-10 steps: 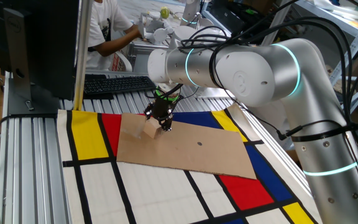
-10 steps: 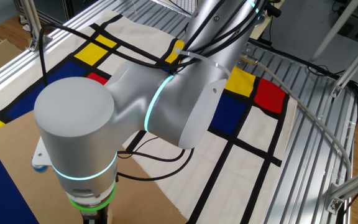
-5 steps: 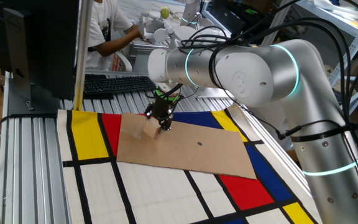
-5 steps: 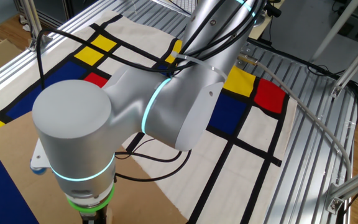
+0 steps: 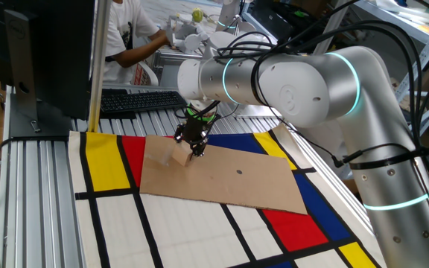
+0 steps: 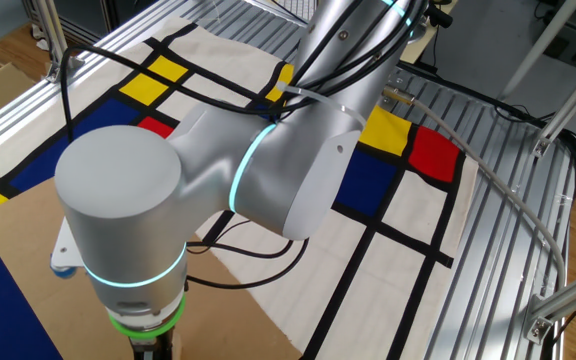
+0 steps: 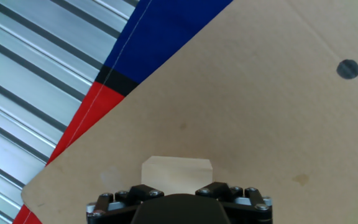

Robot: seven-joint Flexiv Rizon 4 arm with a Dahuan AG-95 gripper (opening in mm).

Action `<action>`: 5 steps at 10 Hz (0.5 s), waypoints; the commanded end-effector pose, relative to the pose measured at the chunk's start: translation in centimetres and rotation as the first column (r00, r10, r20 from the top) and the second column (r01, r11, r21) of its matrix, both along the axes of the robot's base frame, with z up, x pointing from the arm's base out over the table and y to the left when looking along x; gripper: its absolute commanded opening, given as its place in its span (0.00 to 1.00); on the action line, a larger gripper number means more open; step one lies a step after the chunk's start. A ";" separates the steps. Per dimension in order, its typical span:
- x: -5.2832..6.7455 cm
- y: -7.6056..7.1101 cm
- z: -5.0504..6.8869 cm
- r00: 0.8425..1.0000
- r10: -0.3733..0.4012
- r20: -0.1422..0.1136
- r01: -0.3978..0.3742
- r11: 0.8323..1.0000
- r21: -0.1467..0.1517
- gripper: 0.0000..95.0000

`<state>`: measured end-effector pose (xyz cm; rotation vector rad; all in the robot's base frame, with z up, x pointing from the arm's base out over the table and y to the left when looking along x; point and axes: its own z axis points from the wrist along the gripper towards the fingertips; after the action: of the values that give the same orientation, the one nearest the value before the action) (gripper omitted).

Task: Grab the block and place it at the designated location

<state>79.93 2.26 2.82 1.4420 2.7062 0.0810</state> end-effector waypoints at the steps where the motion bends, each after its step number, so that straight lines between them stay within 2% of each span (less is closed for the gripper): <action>1: 0.0 0.0 -0.1 1.000 0.012 0.002 -0.012 1.000 -0.003 0.20; 2: 0.0 0.0 -0.1 1.000 0.017 0.002 -0.017 1.000 -0.005 0.00; 5: 0.0 0.0 0.0 1.000 0.015 -0.001 -0.015 1.000 -0.006 0.00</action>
<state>79.82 2.21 2.81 1.4195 2.7180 0.0673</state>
